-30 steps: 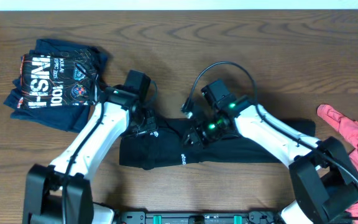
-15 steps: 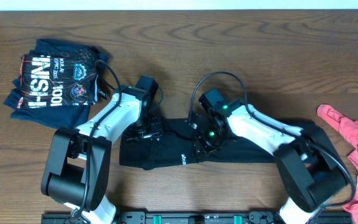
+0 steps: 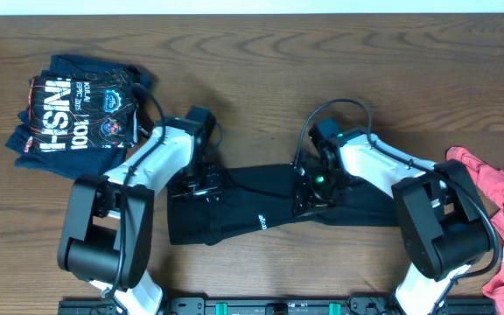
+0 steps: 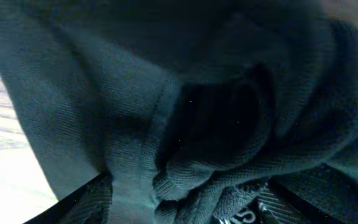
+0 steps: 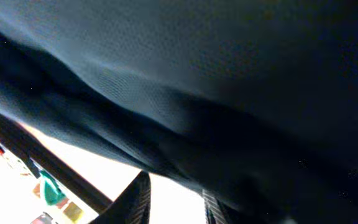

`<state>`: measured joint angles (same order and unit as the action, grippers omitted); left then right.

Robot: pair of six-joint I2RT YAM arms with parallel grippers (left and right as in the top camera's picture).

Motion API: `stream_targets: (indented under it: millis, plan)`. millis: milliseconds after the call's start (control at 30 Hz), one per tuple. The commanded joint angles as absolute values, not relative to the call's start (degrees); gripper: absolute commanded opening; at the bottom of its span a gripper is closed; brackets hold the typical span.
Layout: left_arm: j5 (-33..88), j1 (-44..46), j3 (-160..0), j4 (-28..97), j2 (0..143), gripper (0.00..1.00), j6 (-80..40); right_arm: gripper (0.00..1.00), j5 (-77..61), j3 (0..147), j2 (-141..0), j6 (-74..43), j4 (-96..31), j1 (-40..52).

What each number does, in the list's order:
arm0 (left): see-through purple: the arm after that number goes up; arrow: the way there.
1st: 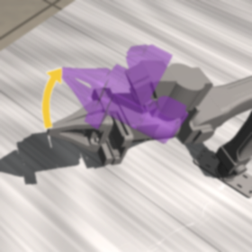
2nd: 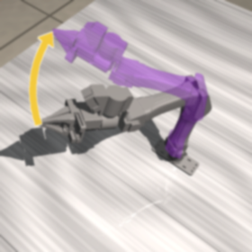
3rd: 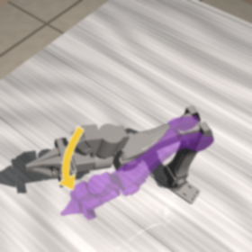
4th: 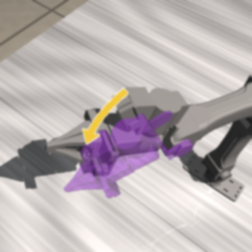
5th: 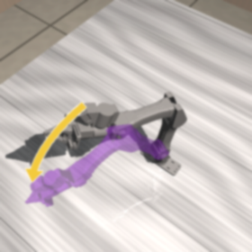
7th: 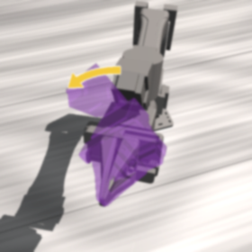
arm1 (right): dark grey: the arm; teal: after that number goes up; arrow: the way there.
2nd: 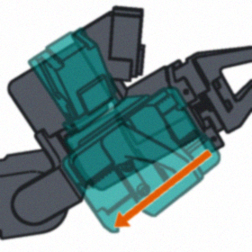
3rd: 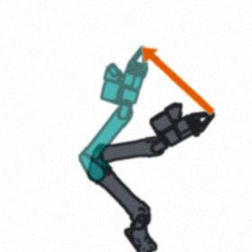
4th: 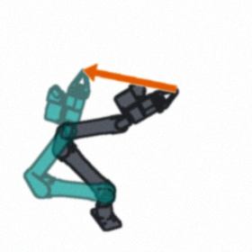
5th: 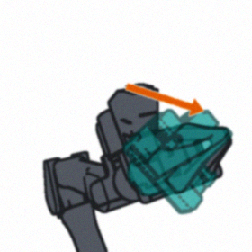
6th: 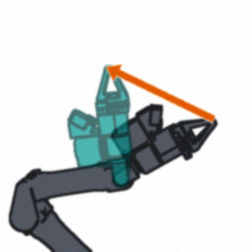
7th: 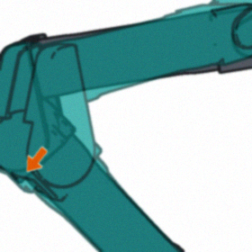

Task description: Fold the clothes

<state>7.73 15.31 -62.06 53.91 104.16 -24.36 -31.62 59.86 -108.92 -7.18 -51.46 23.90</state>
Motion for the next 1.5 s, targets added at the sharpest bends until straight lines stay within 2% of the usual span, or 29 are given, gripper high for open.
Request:
stream_targets:
  millis: [0,167,267,467,533,667,733,800,900,1233,1467]
  plan:
    - [-1.17,12.29,-59.83,53.41,107.15,0.72,-24.01,0.31,-22.28,59.18,-110.59,-6.48,-53.69,22.79]
    - [-2.15,12.16,-59.83,51.29,107.15,0.72,-21.89,0.33,-22.87,59.18,-110.59,-5.89,-56.58,23.05]
    - [-8.82,11.94,-59.86,51.53,107.04,0.71,-21.85,0.31,-23.46,59.2,-110.37,-7.22,-57.08,22.76]
    - [-9.67,11.53,-59.86,51.9,107.04,0.72,-21.67,0.36,-31.27,60.62,-104.51,-0.6,-58.98,22.76]
    - [-9.63,11.53,-59.86,51.92,107.04,0.72,-21.65,0.37,-29.06,61.12,-100.75,-1.58,-59.11,22.39]
    - [-9.65,11.53,-59.86,51.92,107.04,0.72,-21.65,0.41,-14.72,61.21,-93.08,-8.97,-59.16,19.25]
    - [-9.67,11.53,-59.86,51.88,107.04,0.72,-21.67,0.52,-9.47,61.21,-90.41,-10.28,-59.35,16.86]
    - [-9.67,11.53,-59.86,51.92,107.04,0.72,-21.67,0.57,-4.82,61.19,-88.97,-10.26,-59.18,14.11]
    - [-9.63,11.53,-59.86,51.92,107.04,0.72,-21.67,0.72,3.18,60.95,-89.21,-10.11,-58.92,9.67]
    - [-9.5,11.53,-59.86,51.9,107.04,0.72,-21.67,0.72,10.33,60.84,-94.96,-9.76,-53.32,-4.84]
    - [-9.5,11.53,-59.86,51.9,107.04,0.72,-21.69,0.71,8.36,60.77,-101.16,-0.95,-52.71,-11.27]
